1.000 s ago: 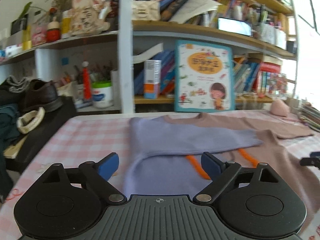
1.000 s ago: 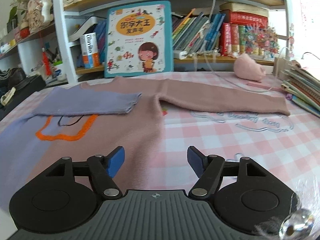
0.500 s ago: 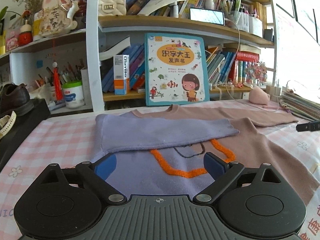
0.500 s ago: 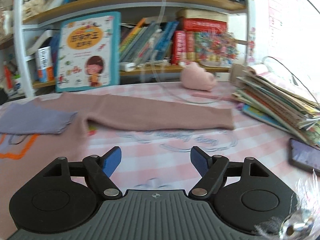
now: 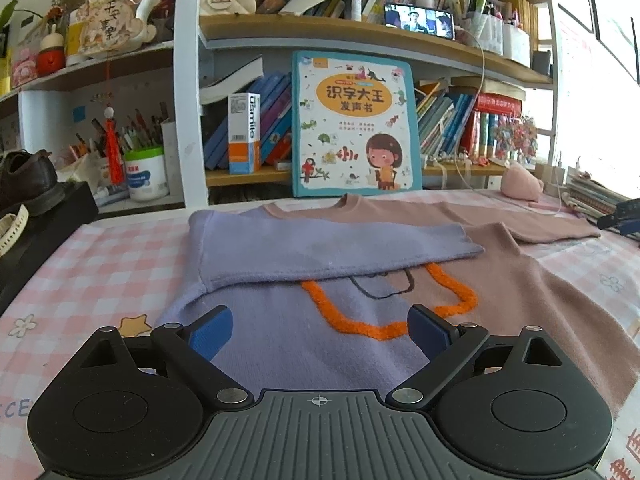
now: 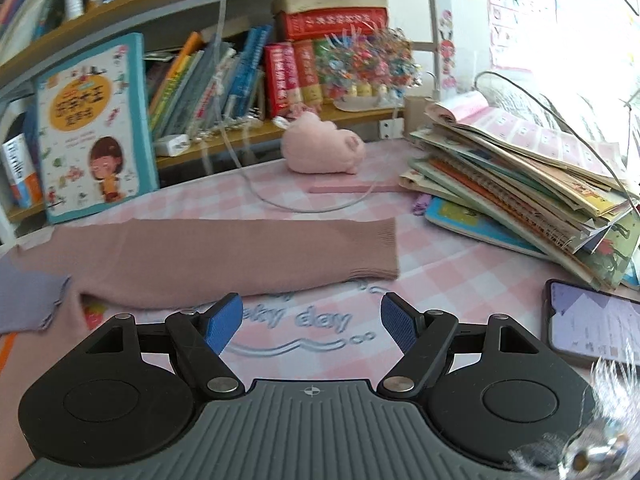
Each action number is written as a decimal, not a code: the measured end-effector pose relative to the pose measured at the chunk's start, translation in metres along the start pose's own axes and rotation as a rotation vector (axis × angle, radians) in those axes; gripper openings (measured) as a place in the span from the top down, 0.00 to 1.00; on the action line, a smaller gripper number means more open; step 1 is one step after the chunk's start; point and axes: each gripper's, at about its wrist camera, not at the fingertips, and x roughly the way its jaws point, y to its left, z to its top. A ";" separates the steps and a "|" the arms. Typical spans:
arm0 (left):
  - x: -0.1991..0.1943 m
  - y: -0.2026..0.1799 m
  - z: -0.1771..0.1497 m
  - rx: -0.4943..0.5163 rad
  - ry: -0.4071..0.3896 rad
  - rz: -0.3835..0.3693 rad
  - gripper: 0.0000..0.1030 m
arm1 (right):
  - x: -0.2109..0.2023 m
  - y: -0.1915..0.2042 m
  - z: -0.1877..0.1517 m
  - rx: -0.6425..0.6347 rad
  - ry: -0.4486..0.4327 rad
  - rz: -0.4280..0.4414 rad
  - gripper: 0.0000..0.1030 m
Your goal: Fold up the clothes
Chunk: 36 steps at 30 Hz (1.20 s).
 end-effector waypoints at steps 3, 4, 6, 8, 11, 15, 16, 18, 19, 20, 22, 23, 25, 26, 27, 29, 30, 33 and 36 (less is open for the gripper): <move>0.002 0.001 0.000 -0.003 0.013 0.005 0.06 | 0.011 -0.009 0.007 0.026 0.021 -0.014 0.28; 0.002 0.000 0.001 -0.003 0.015 0.007 0.06 | 0.015 -0.011 0.010 0.033 0.029 -0.020 0.28; 0.003 0.000 0.001 0.001 0.019 0.009 0.06 | 0.022 -0.016 0.013 0.044 0.044 -0.029 0.28; 0.004 -0.001 0.001 0.004 0.024 0.014 0.06 | 0.029 -0.020 0.016 0.058 0.059 -0.036 0.28; 0.005 -0.001 0.001 0.003 0.032 0.016 0.06 | 0.036 -0.026 0.018 0.091 0.072 -0.045 0.30; 0.006 0.000 0.001 -0.005 0.037 0.009 0.06 | 0.047 -0.034 0.022 0.136 0.090 -0.046 0.34; 0.006 0.000 0.001 -0.006 0.038 0.008 0.06 | 0.050 -0.037 0.023 0.153 0.094 -0.046 0.39; 0.006 -0.001 0.001 -0.001 0.038 0.009 0.06 | 0.055 -0.042 0.024 0.189 0.100 -0.046 0.40; 0.006 -0.002 0.001 0.002 0.039 0.009 0.06 | 0.057 -0.045 0.025 0.210 0.098 -0.044 0.42; 0.006 -0.002 0.001 0.006 0.040 0.010 0.06 | 0.059 -0.048 0.025 0.231 0.097 -0.042 0.43; 0.007 -0.003 0.001 0.011 0.044 0.010 0.06 | 0.062 -0.052 0.026 0.256 0.090 -0.043 0.49; 0.007 -0.004 0.001 0.013 0.045 0.010 0.06 | 0.063 -0.054 0.027 0.264 0.087 -0.043 0.49; 0.007 -0.004 0.001 0.014 0.049 0.009 0.06 | 0.065 -0.054 0.028 0.273 0.086 -0.041 0.56; 0.007 -0.004 0.001 0.015 0.050 0.009 0.06 | 0.066 -0.054 0.029 0.274 0.087 -0.039 0.58; 0.007 -0.004 0.001 0.016 0.050 0.011 0.06 | 0.067 -0.053 0.029 0.272 0.088 -0.038 0.60; 0.007 -0.004 0.001 0.016 0.049 0.011 0.06 | 0.068 -0.049 0.030 0.240 0.093 -0.047 0.60; 0.007 -0.005 0.001 0.016 0.048 0.010 0.06 | 0.069 -0.046 0.030 0.219 0.095 -0.054 0.61; 0.008 -0.005 0.001 0.017 0.051 0.009 0.06 | 0.072 -0.039 0.029 0.130 0.104 -0.087 0.71; 0.008 -0.006 0.001 0.020 0.054 0.006 0.06 | 0.073 -0.038 0.028 0.091 0.106 -0.096 0.74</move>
